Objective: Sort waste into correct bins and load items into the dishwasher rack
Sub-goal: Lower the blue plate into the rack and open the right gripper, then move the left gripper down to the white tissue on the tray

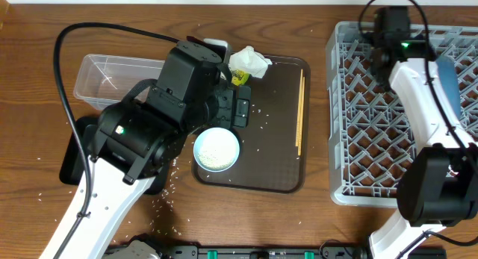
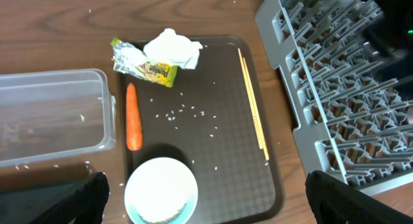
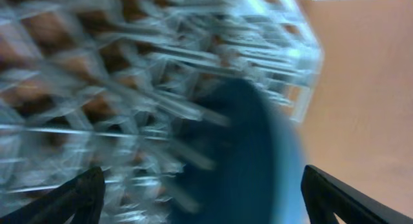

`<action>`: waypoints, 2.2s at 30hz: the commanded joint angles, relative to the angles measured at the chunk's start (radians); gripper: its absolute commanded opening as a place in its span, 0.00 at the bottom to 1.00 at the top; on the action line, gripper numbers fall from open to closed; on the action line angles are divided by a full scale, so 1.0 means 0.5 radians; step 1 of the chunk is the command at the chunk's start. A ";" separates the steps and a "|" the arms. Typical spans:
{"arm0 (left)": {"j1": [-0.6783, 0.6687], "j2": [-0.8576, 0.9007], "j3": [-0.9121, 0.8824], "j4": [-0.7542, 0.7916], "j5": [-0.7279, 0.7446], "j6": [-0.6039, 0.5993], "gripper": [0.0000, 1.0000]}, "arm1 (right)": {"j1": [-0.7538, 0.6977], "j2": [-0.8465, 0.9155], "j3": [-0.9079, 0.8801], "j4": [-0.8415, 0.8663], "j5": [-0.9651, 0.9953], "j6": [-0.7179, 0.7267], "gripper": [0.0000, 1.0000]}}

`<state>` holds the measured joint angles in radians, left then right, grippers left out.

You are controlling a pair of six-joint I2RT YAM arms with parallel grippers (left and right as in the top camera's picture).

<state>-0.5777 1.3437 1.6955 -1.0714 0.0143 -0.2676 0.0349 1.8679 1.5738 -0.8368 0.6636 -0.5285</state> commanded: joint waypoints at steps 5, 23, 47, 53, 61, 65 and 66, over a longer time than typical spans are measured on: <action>0.142 -0.238 0.025 0.021 -0.169 0.115 0.98 | 0.152 -0.056 0.109 -0.418 -1.113 0.775 0.82; 0.418 -0.188 0.019 -0.191 -0.187 0.146 0.98 | 0.550 -0.092 0.133 -0.230 -2.158 1.215 0.84; 0.384 0.938 0.019 0.568 0.025 0.650 0.97 | 0.105 -0.899 0.138 -0.346 -1.510 1.820 0.84; 0.299 1.323 0.019 0.961 0.069 0.900 0.93 | -0.001 -1.056 0.138 -0.506 -1.481 1.820 0.99; 0.267 1.704 0.019 1.363 0.150 0.901 0.84 | -0.008 -1.054 0.133 -0.653 -1.477 1.819 0.99; 0.256 1.795 0.019 1.516 0.217 0.901 0.84 | -0.008 -1.053 0.132 -0.672 -1.477 1.819 0.99; 0.255 1.814 0.019 1.540 0.219 0.901 0.83 | -0.008 -1.053 0.132 -0.675 -1.478 1.819 0.99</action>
<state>-0.4458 2.2375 1.6966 -0.3233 0.0917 0.1650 0.0376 1.3361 1.6367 -1.1694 -0.0879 0.3676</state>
